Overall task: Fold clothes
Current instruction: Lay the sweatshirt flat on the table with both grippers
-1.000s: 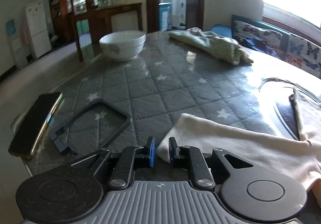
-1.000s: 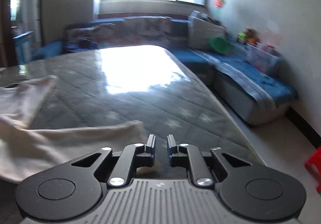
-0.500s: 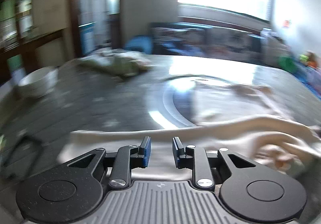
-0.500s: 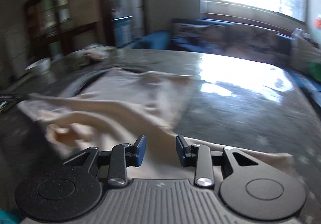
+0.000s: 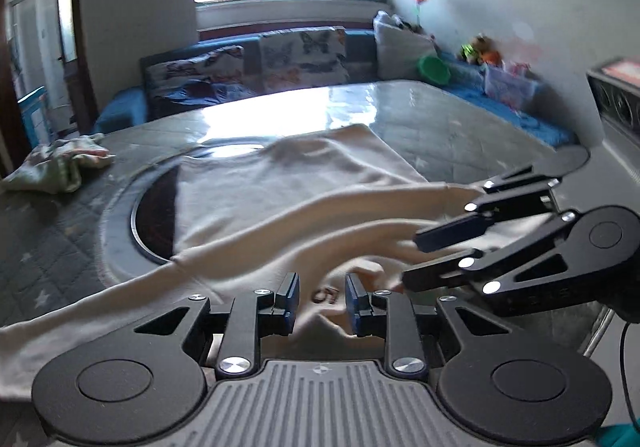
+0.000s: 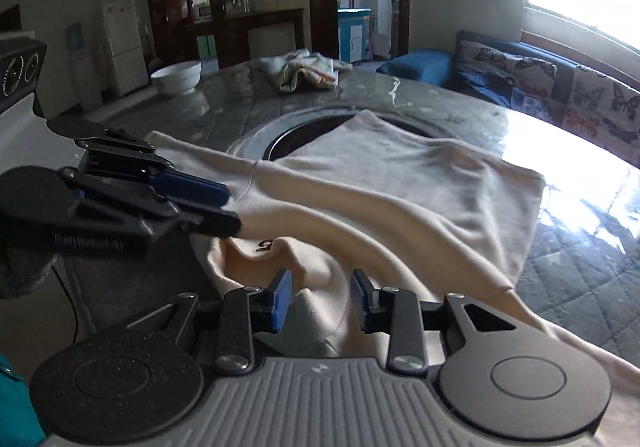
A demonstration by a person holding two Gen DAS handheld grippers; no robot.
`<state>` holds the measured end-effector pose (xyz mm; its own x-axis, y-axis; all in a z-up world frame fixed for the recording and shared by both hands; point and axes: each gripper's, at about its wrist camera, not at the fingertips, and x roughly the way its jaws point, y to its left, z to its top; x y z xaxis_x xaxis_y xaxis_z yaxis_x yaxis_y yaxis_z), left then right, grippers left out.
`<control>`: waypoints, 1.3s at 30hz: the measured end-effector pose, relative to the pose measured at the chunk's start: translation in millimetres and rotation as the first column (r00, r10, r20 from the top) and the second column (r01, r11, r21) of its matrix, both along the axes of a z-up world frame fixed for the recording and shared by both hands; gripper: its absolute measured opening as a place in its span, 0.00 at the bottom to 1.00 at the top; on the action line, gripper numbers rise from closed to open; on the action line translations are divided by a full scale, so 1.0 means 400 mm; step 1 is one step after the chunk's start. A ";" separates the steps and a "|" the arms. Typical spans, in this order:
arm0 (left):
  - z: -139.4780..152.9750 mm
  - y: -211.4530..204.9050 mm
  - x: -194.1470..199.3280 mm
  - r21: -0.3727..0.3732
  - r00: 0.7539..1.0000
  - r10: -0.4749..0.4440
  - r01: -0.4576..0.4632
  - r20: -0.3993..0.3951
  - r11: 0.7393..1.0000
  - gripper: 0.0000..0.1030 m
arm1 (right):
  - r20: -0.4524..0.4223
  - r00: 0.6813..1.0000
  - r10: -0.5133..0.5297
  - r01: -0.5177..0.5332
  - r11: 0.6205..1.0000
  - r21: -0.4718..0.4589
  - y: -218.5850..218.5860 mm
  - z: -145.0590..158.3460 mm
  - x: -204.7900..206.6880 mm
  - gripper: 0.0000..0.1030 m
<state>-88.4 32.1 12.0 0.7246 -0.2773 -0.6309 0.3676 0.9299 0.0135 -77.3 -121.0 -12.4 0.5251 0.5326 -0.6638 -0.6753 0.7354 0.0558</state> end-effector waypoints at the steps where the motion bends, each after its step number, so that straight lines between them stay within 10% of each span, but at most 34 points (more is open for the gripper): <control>1: -0.005 -0.004 0.002 0.010 1.000 -0.008 0.008 -0.003 1.000 0.27 | -0.004 1.000 0.003 -0.003 1.000 -0.005 0.005 -0.005 0.001 0.31; 11: -0.033 -0.014 0.012 0.062 0.999 -0.037 0.039 -0.036 0.997 0.34 | -0.019 1.000 -0.009 0.008 0.999 -0.045 0.018 -0.041 0.000 0.10; 14: -0.041 -0.016 0.012 0.073 0.998 -0.046 0.049 -0.046 0.996 0.17 | -0.004 1.000 -0.003 0.003 0.999 -0.044 0.014 -0.035 -0.014 0.06; 39: 0.004 0.056 -0.089 0.005 0.990 -0.143 0.143 -0.007 0.990 0.12 | -0.030 0.993 0.111 -0.111 0.994 -0.003 -0.050 0.033 -0.123 0.06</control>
<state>-124.0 54.5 13.7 0.6734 -0.3749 -0.6372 0.4973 0.8675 0.0152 -126.5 -141.0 0.7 0.4433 0.5835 -0.6805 -0.7507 0.6565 0.0740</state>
